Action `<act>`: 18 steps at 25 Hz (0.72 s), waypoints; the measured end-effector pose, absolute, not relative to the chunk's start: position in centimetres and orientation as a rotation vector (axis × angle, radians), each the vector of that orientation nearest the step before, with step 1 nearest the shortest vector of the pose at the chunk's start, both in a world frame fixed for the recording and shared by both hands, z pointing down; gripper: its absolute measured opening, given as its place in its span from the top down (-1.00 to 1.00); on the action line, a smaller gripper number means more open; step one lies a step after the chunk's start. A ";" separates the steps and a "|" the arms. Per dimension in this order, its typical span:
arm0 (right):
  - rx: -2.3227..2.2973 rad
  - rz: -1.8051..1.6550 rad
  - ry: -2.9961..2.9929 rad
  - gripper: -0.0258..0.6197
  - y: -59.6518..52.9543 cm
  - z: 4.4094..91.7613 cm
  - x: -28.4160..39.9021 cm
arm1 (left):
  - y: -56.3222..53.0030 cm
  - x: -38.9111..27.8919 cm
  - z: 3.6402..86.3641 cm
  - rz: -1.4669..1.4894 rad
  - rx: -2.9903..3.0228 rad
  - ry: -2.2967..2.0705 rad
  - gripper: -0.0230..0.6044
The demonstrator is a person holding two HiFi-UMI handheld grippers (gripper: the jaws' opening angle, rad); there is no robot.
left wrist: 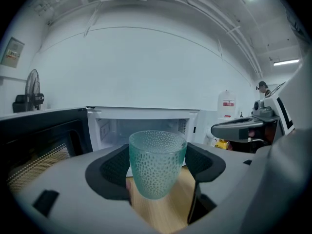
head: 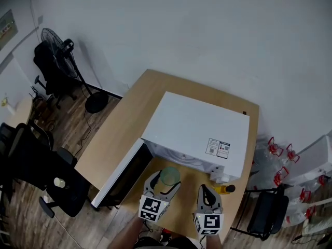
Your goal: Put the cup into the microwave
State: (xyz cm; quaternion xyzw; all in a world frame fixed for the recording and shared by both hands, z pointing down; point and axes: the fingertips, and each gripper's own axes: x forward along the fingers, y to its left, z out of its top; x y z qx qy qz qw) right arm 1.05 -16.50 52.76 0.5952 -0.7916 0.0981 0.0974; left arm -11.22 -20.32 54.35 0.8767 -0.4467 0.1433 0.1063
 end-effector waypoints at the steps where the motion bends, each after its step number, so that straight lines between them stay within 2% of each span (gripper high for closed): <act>1: 1.758 0.301 -2.343 0.86 -16.8 53.0 1.0 | -20.7 -11.1 54.5 0.436 2.576 -1.309 -0.24; 18: 1.713 0.399 -2.327 0.86 -19.3 56.4 1.5 | -28.5 -8.5 57.6 0.449 2.607 -1.310 -0.25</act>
